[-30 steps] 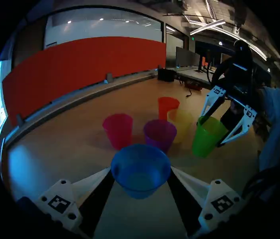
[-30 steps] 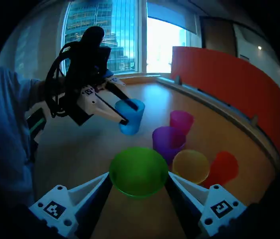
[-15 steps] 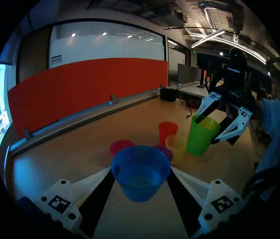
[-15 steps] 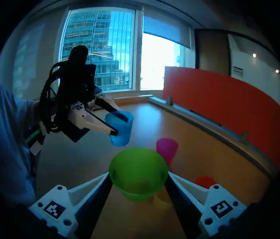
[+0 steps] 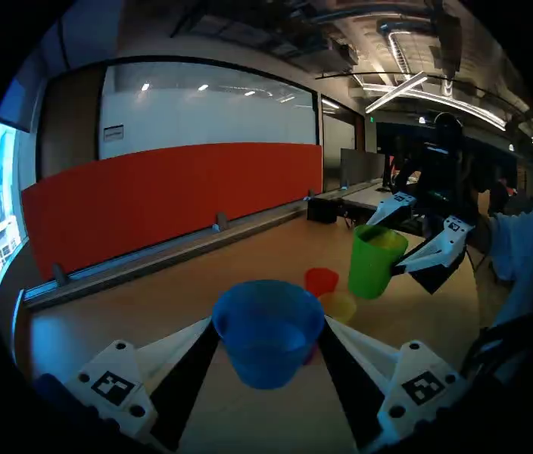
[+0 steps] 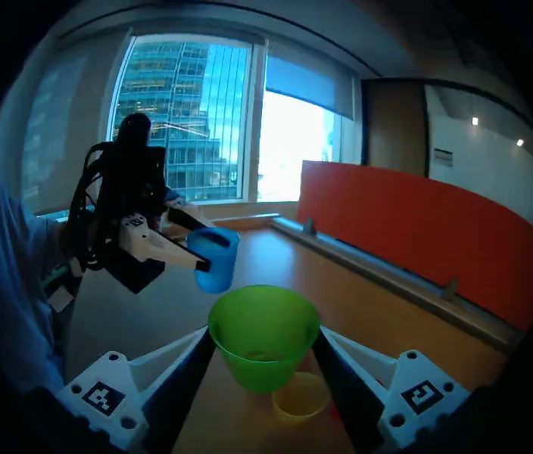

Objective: Pour water

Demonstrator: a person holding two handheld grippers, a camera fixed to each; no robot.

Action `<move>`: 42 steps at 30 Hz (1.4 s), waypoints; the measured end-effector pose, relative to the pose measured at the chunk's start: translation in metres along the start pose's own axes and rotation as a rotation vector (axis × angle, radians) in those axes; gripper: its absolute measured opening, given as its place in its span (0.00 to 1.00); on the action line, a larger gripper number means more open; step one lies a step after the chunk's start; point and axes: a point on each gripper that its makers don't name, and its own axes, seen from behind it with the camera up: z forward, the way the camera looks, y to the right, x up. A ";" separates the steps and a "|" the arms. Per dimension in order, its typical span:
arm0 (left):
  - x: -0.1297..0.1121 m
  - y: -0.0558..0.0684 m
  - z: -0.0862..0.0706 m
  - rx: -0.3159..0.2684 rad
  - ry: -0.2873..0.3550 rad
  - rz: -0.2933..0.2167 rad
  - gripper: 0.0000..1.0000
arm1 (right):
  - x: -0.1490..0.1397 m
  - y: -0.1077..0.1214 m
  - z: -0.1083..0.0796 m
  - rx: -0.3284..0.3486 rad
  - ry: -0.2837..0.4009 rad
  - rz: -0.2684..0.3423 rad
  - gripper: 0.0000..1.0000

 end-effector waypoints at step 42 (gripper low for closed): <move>0.107 0.015 -0.031 0.046 0.252 0.133 0.87 | 0.040 0.004 0.014 -0.007 0.122 0.005 0.91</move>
